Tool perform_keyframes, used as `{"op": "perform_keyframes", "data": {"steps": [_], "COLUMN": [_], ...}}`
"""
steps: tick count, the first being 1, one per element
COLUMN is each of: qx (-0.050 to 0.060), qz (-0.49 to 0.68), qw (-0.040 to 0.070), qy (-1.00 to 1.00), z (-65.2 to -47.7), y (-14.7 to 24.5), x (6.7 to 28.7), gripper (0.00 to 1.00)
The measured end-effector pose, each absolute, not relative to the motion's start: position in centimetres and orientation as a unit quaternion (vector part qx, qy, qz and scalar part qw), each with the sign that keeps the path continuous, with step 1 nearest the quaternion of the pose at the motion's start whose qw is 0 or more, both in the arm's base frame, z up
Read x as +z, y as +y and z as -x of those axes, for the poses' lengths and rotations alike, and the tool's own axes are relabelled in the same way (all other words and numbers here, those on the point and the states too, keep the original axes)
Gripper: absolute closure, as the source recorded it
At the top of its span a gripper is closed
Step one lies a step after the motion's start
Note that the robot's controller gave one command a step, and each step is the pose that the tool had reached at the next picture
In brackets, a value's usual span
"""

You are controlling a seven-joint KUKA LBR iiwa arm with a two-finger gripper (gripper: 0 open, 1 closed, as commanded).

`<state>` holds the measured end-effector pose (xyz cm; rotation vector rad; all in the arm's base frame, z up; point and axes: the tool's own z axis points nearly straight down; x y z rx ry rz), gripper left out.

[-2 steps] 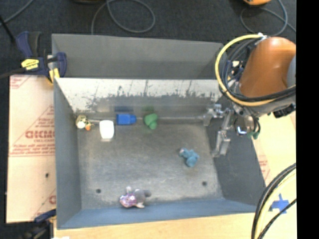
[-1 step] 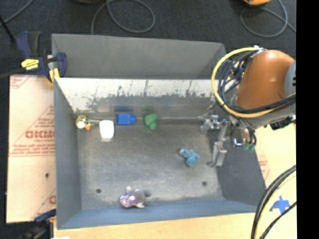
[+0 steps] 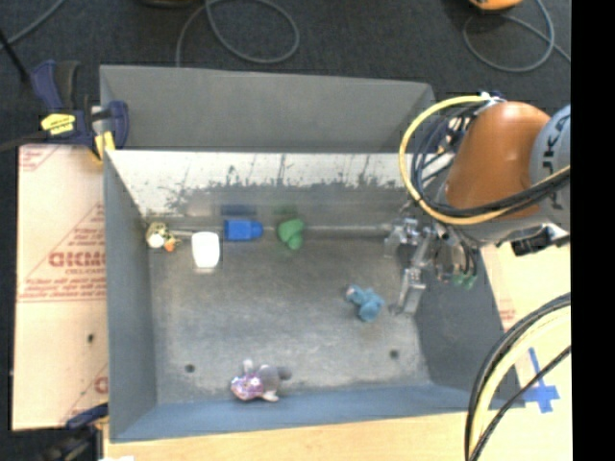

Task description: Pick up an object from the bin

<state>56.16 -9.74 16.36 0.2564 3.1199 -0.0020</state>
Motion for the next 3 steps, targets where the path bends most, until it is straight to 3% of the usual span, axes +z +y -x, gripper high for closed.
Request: {"op": "perform_keyframes", "data": {"steps": [1,2,3], "qx": [-0.001,0.0,-0.002], "qz": [-0.068,-0.063,-0.104], "qw": [0.004,0.001,0.005], "qy": [0.998,0.998,0.995], "z": [-56.3,-56.3,-55.8], "y": [-8.0,-6.7,-9.0], "x": [10.7,7.8,7.1], "gripper": [0.0,0.0,1.0]}}
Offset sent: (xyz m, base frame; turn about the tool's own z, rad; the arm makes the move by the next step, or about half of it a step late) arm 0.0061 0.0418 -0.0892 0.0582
